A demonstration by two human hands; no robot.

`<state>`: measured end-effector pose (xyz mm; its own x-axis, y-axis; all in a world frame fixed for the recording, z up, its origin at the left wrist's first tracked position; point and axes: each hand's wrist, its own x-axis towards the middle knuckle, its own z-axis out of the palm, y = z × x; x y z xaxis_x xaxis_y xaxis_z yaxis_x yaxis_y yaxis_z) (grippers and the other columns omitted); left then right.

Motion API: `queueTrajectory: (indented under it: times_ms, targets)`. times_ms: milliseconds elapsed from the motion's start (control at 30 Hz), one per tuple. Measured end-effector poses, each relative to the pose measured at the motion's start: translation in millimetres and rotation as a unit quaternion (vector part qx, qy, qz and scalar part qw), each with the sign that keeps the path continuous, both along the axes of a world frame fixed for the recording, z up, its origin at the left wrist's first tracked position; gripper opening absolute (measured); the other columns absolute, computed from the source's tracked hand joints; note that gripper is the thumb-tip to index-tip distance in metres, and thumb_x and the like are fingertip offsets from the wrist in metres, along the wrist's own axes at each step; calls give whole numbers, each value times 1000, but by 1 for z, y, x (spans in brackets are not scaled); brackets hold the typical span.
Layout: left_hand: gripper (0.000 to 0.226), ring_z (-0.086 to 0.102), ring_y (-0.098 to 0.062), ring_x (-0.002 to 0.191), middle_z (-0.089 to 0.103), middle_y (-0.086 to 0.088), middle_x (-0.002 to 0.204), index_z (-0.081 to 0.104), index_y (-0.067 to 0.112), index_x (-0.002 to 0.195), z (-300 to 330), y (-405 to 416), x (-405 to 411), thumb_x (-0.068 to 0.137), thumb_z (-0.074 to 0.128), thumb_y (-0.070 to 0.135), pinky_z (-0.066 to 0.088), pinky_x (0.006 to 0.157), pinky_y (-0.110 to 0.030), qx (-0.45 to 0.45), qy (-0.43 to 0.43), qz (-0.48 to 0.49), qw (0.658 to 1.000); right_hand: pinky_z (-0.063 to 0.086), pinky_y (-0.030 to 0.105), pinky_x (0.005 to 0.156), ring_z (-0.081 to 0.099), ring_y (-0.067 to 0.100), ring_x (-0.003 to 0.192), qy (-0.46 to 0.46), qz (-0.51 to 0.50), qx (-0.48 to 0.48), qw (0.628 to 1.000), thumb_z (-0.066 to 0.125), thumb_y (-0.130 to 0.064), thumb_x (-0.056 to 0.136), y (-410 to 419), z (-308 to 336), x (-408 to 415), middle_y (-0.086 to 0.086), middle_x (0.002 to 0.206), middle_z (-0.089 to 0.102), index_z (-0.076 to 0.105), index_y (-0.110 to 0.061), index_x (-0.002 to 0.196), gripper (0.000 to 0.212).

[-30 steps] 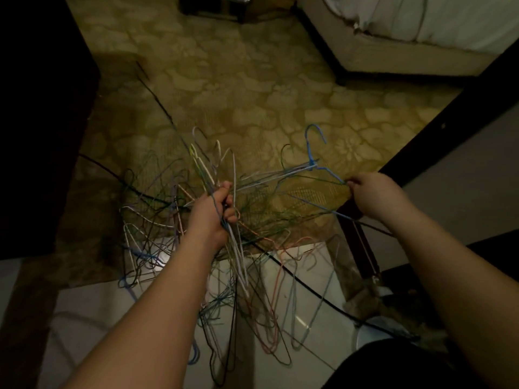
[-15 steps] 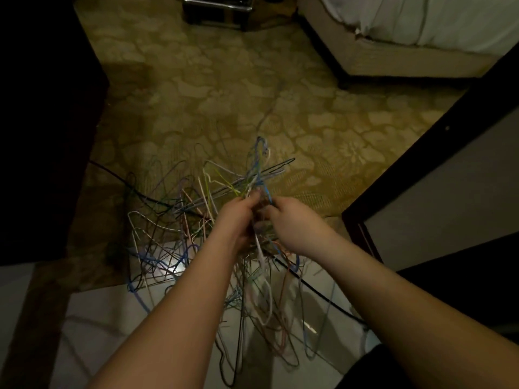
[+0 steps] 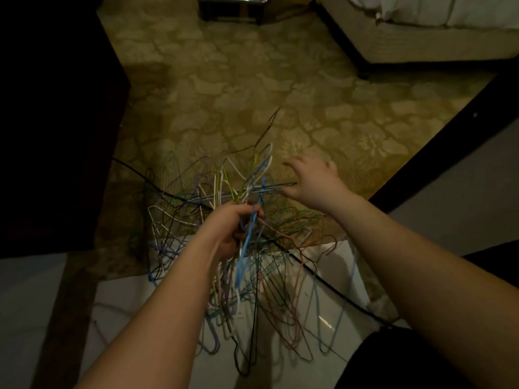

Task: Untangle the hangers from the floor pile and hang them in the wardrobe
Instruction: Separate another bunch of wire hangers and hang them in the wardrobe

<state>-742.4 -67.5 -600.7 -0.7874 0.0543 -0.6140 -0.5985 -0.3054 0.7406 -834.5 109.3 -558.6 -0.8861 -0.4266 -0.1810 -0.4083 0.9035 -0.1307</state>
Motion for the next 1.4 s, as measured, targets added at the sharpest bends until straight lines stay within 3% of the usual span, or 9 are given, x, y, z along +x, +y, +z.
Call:
queueTrajectory:
  times_ms: [67, 133, 200, 333, 533, 700, 1033, 1200, 1400]
  targets:
    - [16, 41, -8, 40, 55, 1, 58, 59, 6, 81, 3, -5, 5, 94, 53, 11, 21, 40, -21, 20, 2, -5, 1000, 38, 42, 98, 53, 25, 119, -71, 56, 54, 994, 55, -53, 92, -5, -4, -8, 0, 120, 60, 55, -25, 130, 47]
    - [20, 40, -8, 38, 51, 2, 53, 59, 6, 78, 7, -10, 9, 95, 52, 12, 24, 35, -17, 26, 0, 1, 1000, 48, 36, 78, 63, 24, 97, -141, 83, -6, 987, 52, -45, 96, -5, -4, -10, -1, 98, 67, 65, -20, 110, 31]
    - [20, 38, -7, 38, 48, 2, 57, 58, 7, 78, 8, -15, 12, 95, 51, 13, 25, 33, -16, 36, -3, 21, 999, 51, 36, 74, 64, 22, 85, -158, 74, -81, 981, 49, -45, 98, -2, 1, -11, 1, 91, 69, 66, -18, 98, 32]
    - [12, 34, -5, 36, 42, -1, 68, 54, 9, 82, 12, -25, 15, 92, 49, 13, 25, 30, -15, 84, 9, 42, 996, 47, 30, 68, 64, 19, 79, -122, 14, -213, 969, 49, -45, 98, 2, 22, -22, -2, 80, 67, 65, -16, 93, 33]
    - [9, 31, -3, 31, 49, 2, 63, 52, 11, 90, 12, -33, 17, 84, 53, 17, 23, 27, -14, 135, 18, 11, 991, 42, 27, 59, 60, 14, 71, -50, 13, -242, 969, 53, -52, 95, -12, 49, -41, -4, 78, 67, 65, -15, 96, 39]
    - [39, 34, -5, 32, 50, 3, 61, 69, 11, 85, 10, -46, 11, 54, 92, 20, 21, 29, -11, 196, 40, -12, 980, 41, 25, 57, 57, 5, 68, -50, 21, -252, 966, 60, -57, 88, -30, 74, -52, -7, 80, 66, 61, -24, 88, 33]
    - [69, 34, -7, 30, 48, -1, 57, 61, 9, 93, 19, -53, 15, 35, 98, 16, 26, 27, -11, 205, 21, 19, 978, 44, 23, 66, 62, 12, 78, -59, 47, -319, 945, 52, -55, 93, -49, 94, -43, -2, 83, 67, 65, -21, 90, 37]
    - [69, 33, -7, 30, 49, 1, 56, 62, 11, 95, 23, -52, 14, 37, 99, 18, 26, 26, -12, 223, 19, 28, 974, 50, 33, 82, 65, 19, 88, -88, 95, -303, 944, 53, -52, 93, -53, 91, -29, 4, 93, 70, 69, -21, 100, 35]
    - [70, 42, -10, 39, 52, -1, 61, 67, 13, 99, 24, -54, 18, 36, 99, 15, 30, 27, -14, 245, 10, 36, 969, 49, 33, 81, 62, 18, 88, -98, 116, -288, 945, 55, -54, 91, -54, 93, -15, 4, 93, 68, 69, -24, 102, 35]
